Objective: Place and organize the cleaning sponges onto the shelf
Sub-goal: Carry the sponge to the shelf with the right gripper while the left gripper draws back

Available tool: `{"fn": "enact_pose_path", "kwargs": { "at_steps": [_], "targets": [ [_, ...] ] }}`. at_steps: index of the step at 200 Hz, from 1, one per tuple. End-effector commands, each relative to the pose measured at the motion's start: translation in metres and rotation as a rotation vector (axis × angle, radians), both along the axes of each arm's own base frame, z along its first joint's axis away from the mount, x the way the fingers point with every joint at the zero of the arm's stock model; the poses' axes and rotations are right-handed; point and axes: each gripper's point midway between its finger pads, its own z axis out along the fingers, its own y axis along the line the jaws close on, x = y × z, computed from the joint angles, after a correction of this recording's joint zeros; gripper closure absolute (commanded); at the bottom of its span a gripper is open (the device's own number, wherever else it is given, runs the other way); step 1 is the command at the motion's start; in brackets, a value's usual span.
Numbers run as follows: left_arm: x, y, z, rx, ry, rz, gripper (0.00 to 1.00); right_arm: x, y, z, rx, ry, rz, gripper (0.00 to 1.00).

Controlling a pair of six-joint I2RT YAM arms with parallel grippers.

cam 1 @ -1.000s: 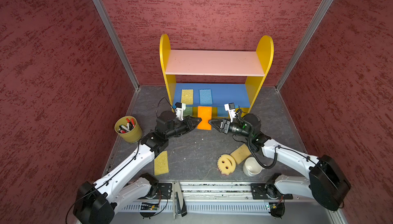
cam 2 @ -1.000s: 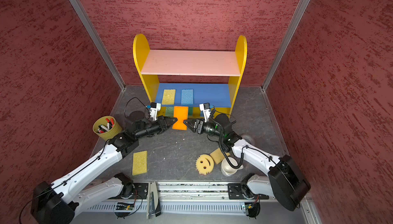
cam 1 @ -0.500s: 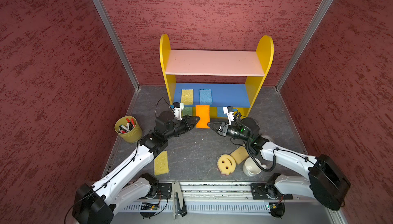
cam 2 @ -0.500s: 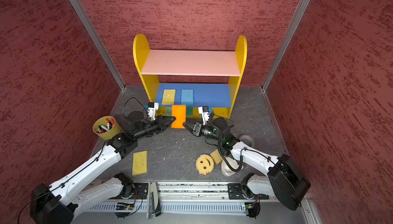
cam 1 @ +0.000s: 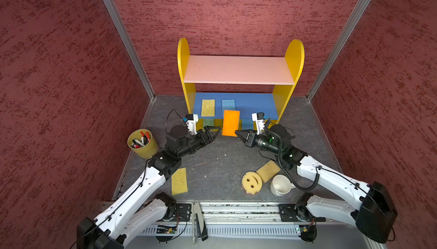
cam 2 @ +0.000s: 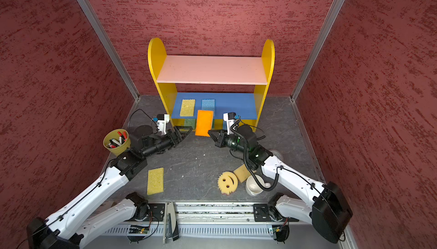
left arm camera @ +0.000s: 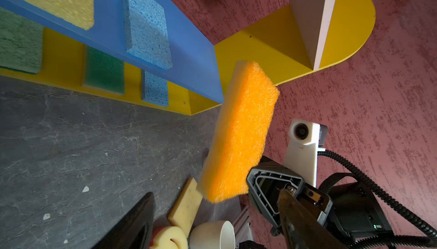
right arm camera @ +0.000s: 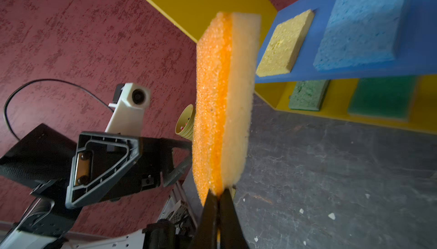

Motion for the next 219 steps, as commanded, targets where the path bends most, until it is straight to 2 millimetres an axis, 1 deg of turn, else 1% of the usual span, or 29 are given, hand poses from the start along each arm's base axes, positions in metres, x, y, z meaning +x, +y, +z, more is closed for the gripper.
{"fn": "enact_pose_path", "kwargs": {
  "at_steps": [1, 17, 36, 59, 70, 91, 119, 154, 166, 169, 173, 219],
  "targets": [
    [-0.002, 0.027, 0.004, 0.046, -0.001, 0.085, 0.16, 0.021, -0.035, -0.021, -0.25, 0.001, -0.139, 1.0],
    [-0.006, 0.045, 0.001, 0.052, 0.004, 0.131, 0.16, 0.032, -0.046, -0.028, -0.335, 0.0, -0.159, 1.0],
    [-0.011, 0.063, -0.003, 0.057, 0.023, 0.185, 0.15, 0.045, -0.053, -0.038, -0.428, 0.015, -0.157, 1.0],
    [-0.014, 0.077, -0.005, 0.057, 0.037, 0.222, 0.15, 0.059, -0.058, -0.051, -0.523, 0.018, -0.162, 1.0],
    [-0.015, 0.08, -0.006, 0.054, 0.041, 0.229, 0.14, 0.066, -0.06, -0.055, -0.536, 0.024, -0.161, 1.0],
    [-0.014, 0.082, -0.008, 0.044, 0.058, 0.233, 0.14, 0.078, -0.062, -0.06, -0.531, 0.037, -0.154, 1.0],
    [-0.009, 0.079, -0.012, 0.033, 0.082, 0.222, 0.14, 0.091, -0.067, -0.062, -0.515, 0.039, -0.149, 1.0],
    [-0.006, 0.077, -0.017, 0.027, 0.106, 0.219, 0.14, 0.106, -0.078, -0.067, -0.492, 0.061, -0.147, 1.0],
    [-0.004, 0.076, -0.019, 0.02, 0.114, 0.217, 0.14, 0.109, -0.081, -0.063, -0.495, 0.055, -0.155, 1.0],
    [-0.004, 0.076, -0.02, 0.017, 0.117, 0.217, 0.14, 0.112, -0.08, -0.072, -0.505, 0.074, -0.149, 1.0],
    [-0.003, 0.076, -0.02, 0.015, 0.117, 0.217, 0.14, 0.113, -0.081, -0.074, -0.509, 0.08, -0.149, 1.0],
    [0.001, 0.071, -0.027, 0.002, 0.142, 0.199, 0.14, 0.128, -0.085, -0.083, -0.516, 0.105, -0.157, 1.0]
  ]
}}
